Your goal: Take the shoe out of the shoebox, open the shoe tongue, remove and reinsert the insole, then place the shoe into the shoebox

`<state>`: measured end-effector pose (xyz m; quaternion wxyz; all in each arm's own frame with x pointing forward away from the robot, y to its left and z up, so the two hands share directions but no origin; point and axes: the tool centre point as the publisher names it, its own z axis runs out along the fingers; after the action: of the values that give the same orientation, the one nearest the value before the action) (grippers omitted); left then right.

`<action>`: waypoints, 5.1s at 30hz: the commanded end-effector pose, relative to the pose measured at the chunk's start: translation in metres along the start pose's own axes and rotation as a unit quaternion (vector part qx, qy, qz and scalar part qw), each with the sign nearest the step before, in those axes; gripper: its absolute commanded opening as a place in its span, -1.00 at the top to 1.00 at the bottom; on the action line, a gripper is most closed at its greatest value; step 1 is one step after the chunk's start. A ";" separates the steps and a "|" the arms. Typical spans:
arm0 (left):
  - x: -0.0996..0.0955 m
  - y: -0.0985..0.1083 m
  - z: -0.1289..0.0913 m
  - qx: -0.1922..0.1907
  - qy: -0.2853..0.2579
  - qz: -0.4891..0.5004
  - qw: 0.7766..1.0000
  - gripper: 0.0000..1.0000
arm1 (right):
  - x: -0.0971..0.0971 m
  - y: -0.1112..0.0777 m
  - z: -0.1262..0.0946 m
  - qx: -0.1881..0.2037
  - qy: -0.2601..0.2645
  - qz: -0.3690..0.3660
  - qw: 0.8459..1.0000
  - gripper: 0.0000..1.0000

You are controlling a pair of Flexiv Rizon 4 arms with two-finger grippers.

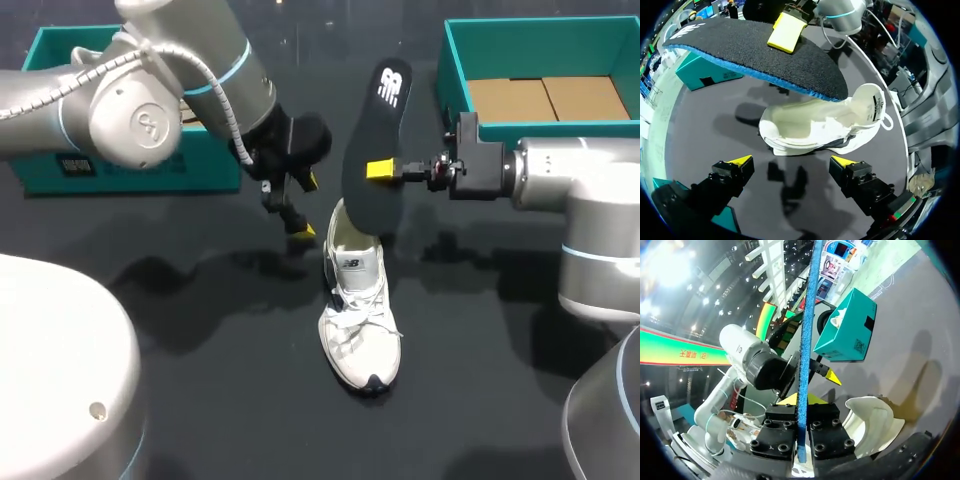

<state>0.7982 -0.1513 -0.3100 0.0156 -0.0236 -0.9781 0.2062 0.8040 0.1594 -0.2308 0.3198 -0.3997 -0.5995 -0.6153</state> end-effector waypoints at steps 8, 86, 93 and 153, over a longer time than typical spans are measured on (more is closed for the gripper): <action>0.005 0.015 0.022 0.034 -0.002 0.024 0.999 -1.00 | -0.019 0.002 0.011 0.010 0.026 -0.022 0.999 1.00; 0.017 0.019 0.033 0.040 -0.011 0.034 0.999 -1.00 | -0.062 -0.023 0.028 0.043 0.058 -0.203 0.977 1.00; 0.017 0.019 0.033 0.040 -0.011 0.034 0.999 -1.00 | -0.067 -0.037 0.024 0.043 0.056 -0.215 0.974 1.00; 0.017 0.019 0.033 0.040 -0.011 0.034 0.999 -1.00 | -0.078 -0.109 0.018 0.072 -0.001 -0.127 0.989 1.00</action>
<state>0.7810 -0.1467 -0.3475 -0.0008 -0.0539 -0.9678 0.2458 0.7569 0.1778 -0.3452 0.2672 -0.2925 -0.6851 -0.6113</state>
